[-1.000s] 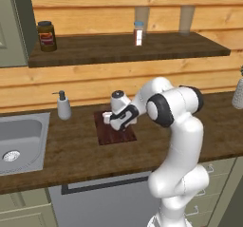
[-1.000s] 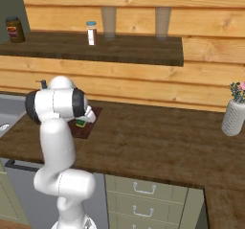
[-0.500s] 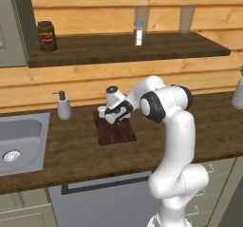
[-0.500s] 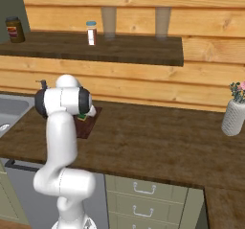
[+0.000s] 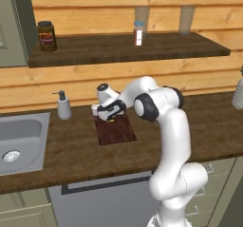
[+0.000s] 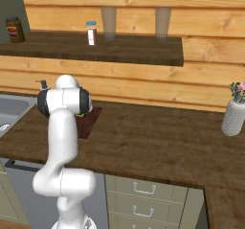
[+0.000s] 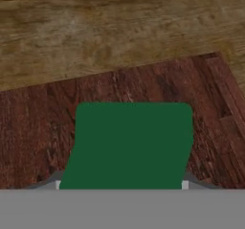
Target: Pick up the sponge from the counter and clean the cutting board by briefly scrubbing or pressing down on the cutting board. Once finished, release the sponge.
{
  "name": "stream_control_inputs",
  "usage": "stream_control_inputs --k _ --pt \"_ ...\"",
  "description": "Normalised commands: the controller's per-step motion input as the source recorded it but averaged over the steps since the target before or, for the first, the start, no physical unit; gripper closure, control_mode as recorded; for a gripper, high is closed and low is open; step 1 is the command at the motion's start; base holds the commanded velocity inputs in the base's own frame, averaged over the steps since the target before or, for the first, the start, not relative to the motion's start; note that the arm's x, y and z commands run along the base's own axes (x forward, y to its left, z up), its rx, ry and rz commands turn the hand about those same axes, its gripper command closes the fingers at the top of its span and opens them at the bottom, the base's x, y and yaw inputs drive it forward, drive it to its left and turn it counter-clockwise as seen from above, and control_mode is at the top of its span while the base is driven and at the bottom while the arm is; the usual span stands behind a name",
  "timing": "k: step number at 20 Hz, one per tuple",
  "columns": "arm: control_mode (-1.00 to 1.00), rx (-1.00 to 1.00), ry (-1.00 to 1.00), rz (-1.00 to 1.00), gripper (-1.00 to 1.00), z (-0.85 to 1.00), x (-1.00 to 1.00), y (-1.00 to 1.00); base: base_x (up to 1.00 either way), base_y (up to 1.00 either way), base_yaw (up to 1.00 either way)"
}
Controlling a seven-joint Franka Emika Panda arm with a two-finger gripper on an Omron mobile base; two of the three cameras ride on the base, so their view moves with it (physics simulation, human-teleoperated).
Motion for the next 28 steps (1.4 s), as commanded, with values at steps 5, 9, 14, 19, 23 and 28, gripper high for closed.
stream_control_inputs --k 5,9,14,19,23,28 --pt "-1.00 -0.08 0.00 0.00 1.00 -0.37 -0.47 0.06 0.00 0.00 0.00" --pt "-1.00 -0.04 0.00 0.00 1.00 -0.44 -0.89 0.01 0.00 0.00 0.00" --pt "-1.00 0.00 0.00 0.00 1.00 -0.38 -1.00 0.00 0.00 0.00 0.00" --pt "-1.00 0.00 0.01 0.00 1.00 -0.35 -1.00 0.00 0.00 0.00 0.00" --pt "-1.00 0.00 0.02 0.00 1.00 -0.30 -0.94 0.00 0.00 0.00 0.00" --pt "-1.00 0.00 0.00 0.00 1.00 -0.22 -0.57 0.00 0.00 0.00 0.00"
